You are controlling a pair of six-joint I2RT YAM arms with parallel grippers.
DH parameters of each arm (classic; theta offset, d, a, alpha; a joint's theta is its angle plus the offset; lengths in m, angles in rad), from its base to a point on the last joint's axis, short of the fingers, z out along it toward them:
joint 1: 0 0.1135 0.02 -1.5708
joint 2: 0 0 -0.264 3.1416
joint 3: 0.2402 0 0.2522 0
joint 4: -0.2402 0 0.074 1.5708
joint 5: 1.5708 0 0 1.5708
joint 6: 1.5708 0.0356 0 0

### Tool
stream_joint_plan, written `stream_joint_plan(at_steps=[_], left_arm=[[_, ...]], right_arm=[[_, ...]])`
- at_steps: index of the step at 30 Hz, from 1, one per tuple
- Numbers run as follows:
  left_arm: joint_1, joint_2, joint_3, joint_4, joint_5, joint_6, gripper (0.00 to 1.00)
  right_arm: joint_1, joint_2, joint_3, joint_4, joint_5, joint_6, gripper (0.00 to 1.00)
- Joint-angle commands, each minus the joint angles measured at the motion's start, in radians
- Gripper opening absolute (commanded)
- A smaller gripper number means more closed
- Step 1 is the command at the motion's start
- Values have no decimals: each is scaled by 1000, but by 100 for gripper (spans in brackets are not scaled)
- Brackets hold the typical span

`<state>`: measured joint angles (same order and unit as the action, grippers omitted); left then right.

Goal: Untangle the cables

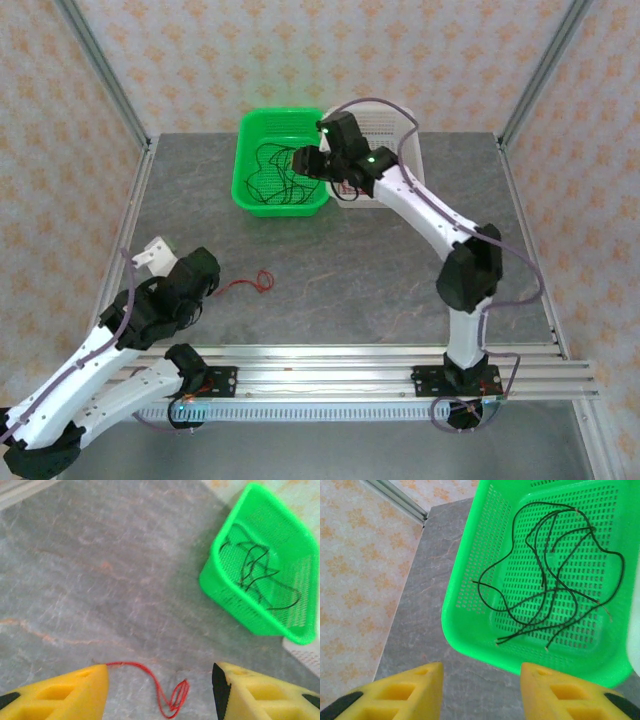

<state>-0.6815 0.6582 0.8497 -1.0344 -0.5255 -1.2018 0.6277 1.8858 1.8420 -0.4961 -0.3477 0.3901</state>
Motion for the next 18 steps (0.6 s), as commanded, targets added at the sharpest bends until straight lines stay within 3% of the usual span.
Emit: stream_joint_plan(at_steps=[1, 9, 18], left_arm=[[13, 6, -73, -30, 96, -48, 58], [22, 100, -266, 402, 397, 54, 47], [22, 366, -206, 486, 402, 184, 42]], right_arm=[[7, -117, -115, 29, 63, -31, 44], [7, -341, -422, 108, 92, -21, 44], [7, -438, -564, 125, 142, -18, 44]])
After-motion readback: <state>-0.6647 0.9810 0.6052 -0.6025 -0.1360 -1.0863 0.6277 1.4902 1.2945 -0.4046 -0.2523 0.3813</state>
